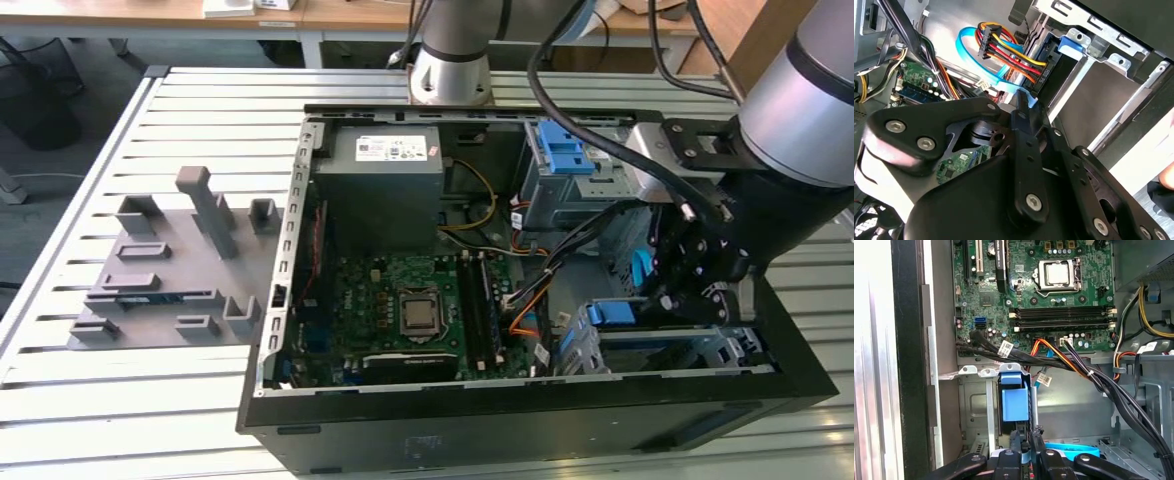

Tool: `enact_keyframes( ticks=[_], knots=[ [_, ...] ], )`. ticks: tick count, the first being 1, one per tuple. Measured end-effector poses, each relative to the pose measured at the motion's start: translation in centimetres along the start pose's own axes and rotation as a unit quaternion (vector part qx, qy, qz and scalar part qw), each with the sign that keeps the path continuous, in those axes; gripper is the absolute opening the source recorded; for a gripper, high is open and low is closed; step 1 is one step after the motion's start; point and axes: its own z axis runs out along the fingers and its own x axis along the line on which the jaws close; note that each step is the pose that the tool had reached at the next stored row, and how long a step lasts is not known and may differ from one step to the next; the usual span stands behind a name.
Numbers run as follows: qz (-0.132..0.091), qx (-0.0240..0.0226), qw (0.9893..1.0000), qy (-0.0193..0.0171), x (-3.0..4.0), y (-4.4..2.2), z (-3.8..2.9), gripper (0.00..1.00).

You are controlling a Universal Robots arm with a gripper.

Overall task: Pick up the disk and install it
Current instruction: 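Insert the second disk wire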

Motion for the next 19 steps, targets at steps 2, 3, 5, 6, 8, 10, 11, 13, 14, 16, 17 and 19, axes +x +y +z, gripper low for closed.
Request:
enact_keyframes(
  ticks=[2,3,5,6,8,10,11,13,14,16,17,19],
  knots=[
    [0.0,0.0,1.0,0.0002,0.0,0.0,-0.1,0.23],
    [0.0,0.0,1.0,0.0003,-0.01,0.0,-0.15,0.23],
    [0.0,0.0,1.0,0.0005,-0.01,0.0,-0.27,0.23],
    [0.0,0.0001,1.0,0.0005,-0.02,0.0,-0.33,0.23],
    [0.0,0.0,1.0,0.0006,-0.03,0.0,-0.43,0.23],
    [0.0,0.0001,1.0,0.0007,-0.04,0.01,-0.53,0.23],
    [0.0,0.0001,1.0,0.0008,-0.05,0.01,-0.6,0.23],
    [0.0,0.0001,1.0,0.0008,-0.07,0.01,-0.77,0.23],
    [0.0,0.0001,1.0,0.0008,-0.07,0.01,-0.86,0.23],
    [0.0,0.0,1.0,0.0009,-0.09,0.01,-1.03,0.23],
    [0.0,-0.0001,1.0,0.0012,-0.1,0.01,-1.07,0.23],
    [0.0,-0.0003,1.0,0.0019,-0.1,-0.01,-1.08,0.22]
  ],
)
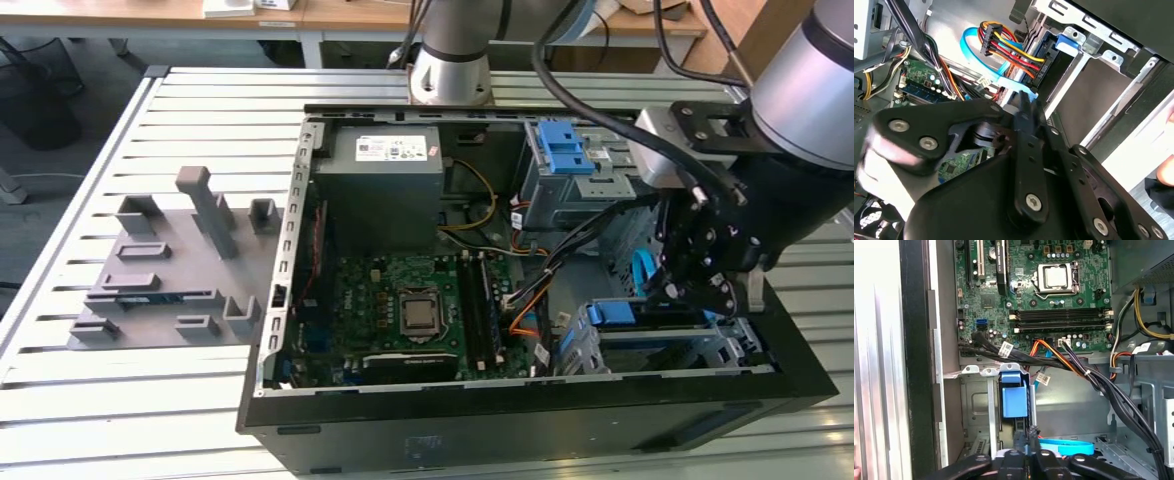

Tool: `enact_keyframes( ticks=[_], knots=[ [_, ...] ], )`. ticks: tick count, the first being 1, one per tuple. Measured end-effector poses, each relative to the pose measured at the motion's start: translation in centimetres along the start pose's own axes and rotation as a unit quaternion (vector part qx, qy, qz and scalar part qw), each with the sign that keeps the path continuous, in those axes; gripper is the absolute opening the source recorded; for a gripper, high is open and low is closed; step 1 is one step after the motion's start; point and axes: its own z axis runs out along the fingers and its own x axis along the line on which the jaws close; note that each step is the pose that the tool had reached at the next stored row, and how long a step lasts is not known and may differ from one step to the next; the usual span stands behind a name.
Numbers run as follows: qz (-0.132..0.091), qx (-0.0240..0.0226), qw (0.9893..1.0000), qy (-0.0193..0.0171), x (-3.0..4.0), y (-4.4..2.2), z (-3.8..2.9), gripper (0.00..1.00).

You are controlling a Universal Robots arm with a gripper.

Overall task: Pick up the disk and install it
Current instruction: 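Insert the second disk wire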

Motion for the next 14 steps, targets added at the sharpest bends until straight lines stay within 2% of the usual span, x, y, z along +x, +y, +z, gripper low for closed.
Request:
enact_keyframes(
  ticks=[1,2,3,6,14],
  knots=[
    [0.0,-0.0002,1.0,0.0002,0.0,-0.02,-0.01,0.16],
    [0.0,-0.0003,1.0,0.0005,-0.01,-0.05,-0.01,0.16],
    [0.0,-0.0004,1.0,0.0007,-0.02,-0.09,-0.02,0.11],
    [0.0,-0.0004,1.0,0.0012,-0.03,-0.22,0.01,0.11],
    [0.0,-0.0004,1.0,0.0011,-0.01,-0.36,0.58,0.11]
  ],
)
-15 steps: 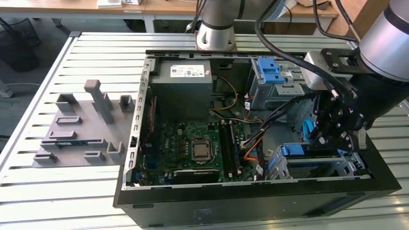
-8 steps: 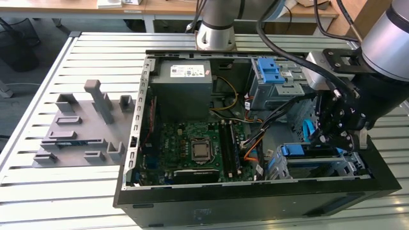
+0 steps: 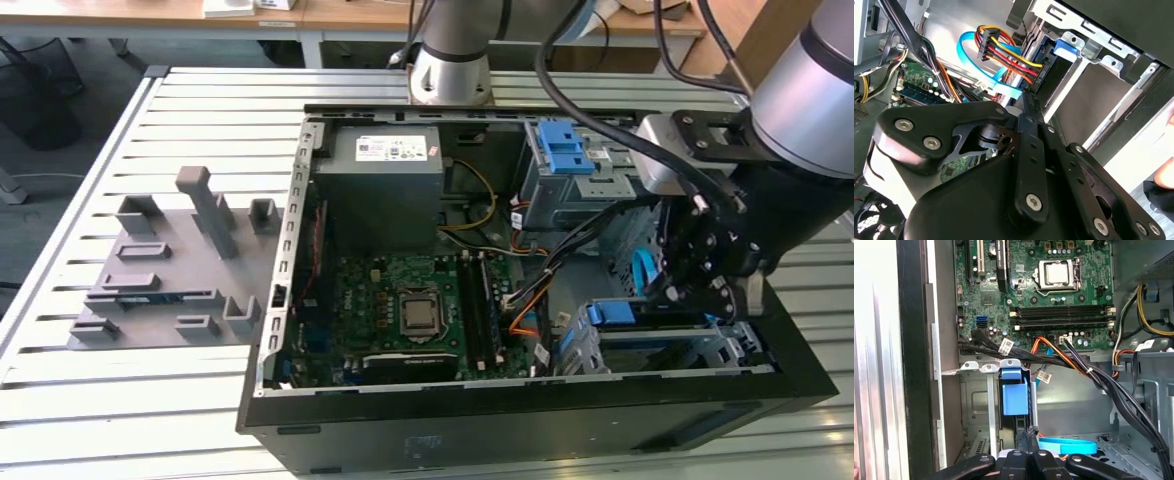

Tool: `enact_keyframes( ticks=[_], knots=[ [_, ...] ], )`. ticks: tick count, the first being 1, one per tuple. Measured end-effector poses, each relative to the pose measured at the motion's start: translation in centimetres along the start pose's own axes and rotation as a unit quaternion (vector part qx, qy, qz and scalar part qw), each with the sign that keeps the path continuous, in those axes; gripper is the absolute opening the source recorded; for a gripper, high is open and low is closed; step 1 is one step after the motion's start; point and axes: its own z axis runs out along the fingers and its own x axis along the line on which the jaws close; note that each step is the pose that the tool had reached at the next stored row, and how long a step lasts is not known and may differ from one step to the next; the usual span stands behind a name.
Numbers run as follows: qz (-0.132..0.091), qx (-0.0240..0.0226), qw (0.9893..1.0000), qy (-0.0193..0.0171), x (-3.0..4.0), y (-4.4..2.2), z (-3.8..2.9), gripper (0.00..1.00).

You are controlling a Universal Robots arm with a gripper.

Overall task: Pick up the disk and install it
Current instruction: 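Insert the second disk wire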

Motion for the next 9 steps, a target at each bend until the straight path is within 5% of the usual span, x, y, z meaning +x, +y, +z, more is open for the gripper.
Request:
enact_keyframes(
  ticks=[9],
  knots=[
    [0.0,0.0,1.0,0.0002,0.01,-0.15,0.49,0.11]
  ],
)
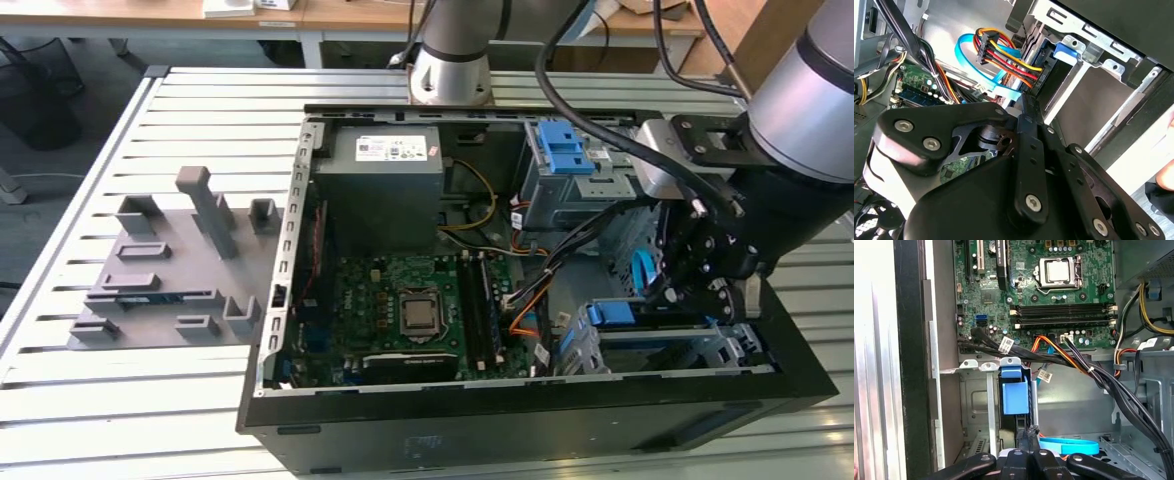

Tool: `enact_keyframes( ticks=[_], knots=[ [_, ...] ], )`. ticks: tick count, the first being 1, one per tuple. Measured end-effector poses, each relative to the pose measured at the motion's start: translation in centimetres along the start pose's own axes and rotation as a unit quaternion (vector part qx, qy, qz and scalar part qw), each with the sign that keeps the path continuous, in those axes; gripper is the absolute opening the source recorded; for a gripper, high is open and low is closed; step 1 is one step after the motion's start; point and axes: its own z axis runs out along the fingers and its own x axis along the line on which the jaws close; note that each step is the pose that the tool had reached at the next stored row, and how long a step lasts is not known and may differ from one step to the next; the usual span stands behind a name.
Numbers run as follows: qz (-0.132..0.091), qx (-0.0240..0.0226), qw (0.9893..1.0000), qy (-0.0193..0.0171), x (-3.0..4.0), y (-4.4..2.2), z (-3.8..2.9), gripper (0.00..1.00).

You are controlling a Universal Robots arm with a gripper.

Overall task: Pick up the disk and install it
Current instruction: 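Insert the second disk wire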

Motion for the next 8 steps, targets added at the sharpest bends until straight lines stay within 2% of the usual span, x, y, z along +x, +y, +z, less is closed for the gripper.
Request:
enact_keyframes(
  ticks=[3,8],
  knots=[
    [0.0,0.0001,1.0,-0.0009,-0.02,-0.01,-0.14,0.11],
    [0.0,0.0,1.0,-0.0002,-0.04,0.0,-0.77,0.11]
  ],
)
